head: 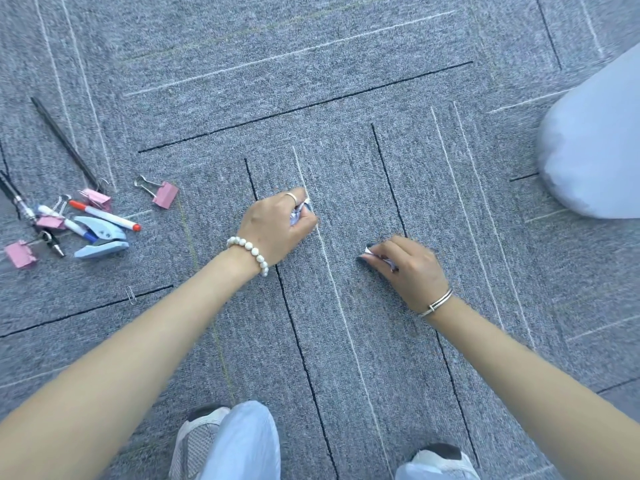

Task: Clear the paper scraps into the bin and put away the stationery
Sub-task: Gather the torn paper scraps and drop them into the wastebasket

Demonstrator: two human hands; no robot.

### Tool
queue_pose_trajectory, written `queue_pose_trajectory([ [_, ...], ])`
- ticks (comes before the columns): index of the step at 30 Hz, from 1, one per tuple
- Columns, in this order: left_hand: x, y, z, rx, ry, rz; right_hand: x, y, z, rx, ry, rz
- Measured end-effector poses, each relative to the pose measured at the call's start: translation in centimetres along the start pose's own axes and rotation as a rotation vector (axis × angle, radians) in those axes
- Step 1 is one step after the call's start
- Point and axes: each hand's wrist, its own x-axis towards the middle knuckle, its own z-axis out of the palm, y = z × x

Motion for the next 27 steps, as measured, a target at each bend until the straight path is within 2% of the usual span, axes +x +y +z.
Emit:
queue_pose_trajectory([
  [5,0.0,0.3,-0.1,0.056,-0.029,-0.005,0.1,-0.1,-0.2,-0.041,-0.054,-0.015],
  [12,0.0,0.8,0.1,0.052,-0.021,0.029,0.8,-0.8,-0.8,-0.026,-0.209,0.101],
  [17,0.0,1.3,-0.4,0.096,-0.068,0.048,1.2,-1.1,-2.1,0.068,-0.249,0.226],
  [22,1.6,3.7,-4.2,0.217,-0.138,0.17,3.7,-1.2,-7.7,0.058,-0.147,0.259],
  [27,4.5,10.0,-9.6,0.269,-0.18,0.279,7.5,-1.8,-15.0,0.059,-0.039,0.257],
])
